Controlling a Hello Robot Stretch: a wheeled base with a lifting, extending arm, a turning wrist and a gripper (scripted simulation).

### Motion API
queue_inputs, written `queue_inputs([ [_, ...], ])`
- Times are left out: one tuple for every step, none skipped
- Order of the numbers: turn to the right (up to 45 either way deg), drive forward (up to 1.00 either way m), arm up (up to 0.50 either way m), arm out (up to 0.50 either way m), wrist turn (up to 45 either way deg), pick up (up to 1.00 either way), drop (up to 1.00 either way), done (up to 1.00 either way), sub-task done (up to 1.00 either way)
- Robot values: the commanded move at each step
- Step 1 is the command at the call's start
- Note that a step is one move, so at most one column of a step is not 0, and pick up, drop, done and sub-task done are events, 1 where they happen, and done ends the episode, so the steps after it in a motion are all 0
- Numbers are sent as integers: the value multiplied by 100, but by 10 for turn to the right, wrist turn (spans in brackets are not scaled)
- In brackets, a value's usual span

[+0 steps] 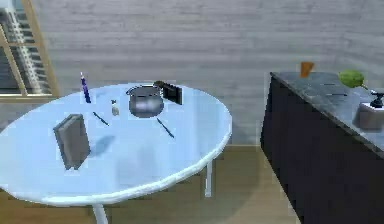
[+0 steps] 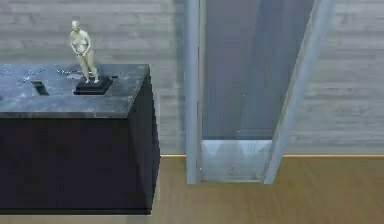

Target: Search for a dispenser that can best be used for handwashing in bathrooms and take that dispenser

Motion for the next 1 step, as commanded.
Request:
queue_inputs([
  [-450, 0, 0, 0, 0, 0, 0, 0, 0],
])
